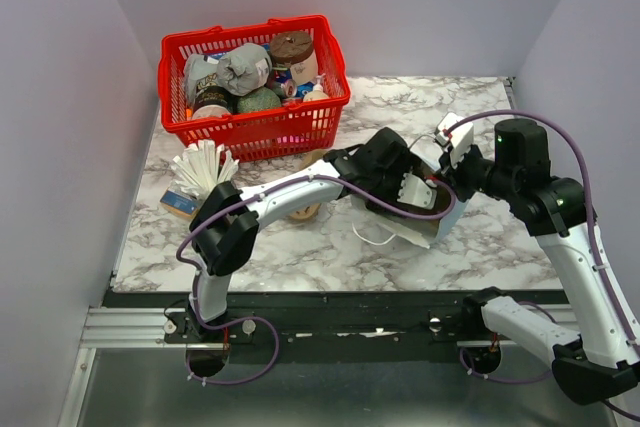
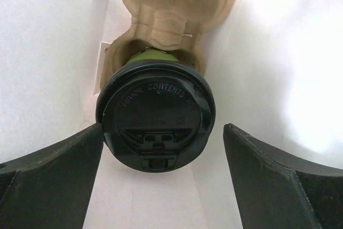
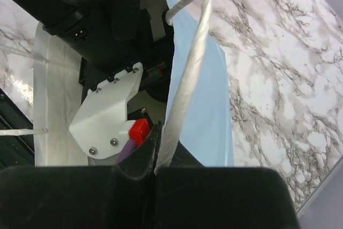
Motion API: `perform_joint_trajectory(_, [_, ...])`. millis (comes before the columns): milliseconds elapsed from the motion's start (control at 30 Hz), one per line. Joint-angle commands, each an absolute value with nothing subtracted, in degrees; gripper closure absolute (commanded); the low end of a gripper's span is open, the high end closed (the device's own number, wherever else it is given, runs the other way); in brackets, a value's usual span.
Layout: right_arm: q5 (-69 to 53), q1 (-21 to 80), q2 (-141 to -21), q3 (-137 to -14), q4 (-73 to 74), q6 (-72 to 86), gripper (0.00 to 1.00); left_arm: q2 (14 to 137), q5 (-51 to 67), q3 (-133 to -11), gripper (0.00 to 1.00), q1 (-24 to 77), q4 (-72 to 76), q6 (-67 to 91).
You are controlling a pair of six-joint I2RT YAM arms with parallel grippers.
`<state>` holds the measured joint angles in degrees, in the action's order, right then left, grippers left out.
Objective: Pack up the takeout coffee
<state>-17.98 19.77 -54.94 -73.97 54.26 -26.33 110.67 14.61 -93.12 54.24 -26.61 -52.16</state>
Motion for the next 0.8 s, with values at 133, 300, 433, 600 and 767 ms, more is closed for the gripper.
perform_joint_trajectory(133, [-24.2,20.5,-54.9,-73.7,60.5,-23.6,0.99,106.5,16.2,-93.6,0.01,52.6,-25.8,-45.2])
perform_joint_trajectory(300, [-24.3,20.4,-55.4,-74.1,60.6,-23.8,0.99,105.8,16.7,-94.0,0.01,52.6,-25.8,-45.1])
perform_joint_trajectory(433, [-24.4,20.4,-55.8,-74.0,60.6,-23.8,1.0,104.9,18.1,-94.2,0.01,52.6,-26.8,-45.3])
perform_joint_trajectory(600, [-20.0,20.4,-57.0,-73.9,59.2,-22.9,0.99,103.0,23.4,-94.3,0.01,52.6,-27.5,-44.2])
perform_joint_trajectory(767, [-13.8,20.0,-57.5,-73.8,57.5,-23.1,0.99,101.4,24.5,-93.1,0.01,52.6,-25.8,-41.7])
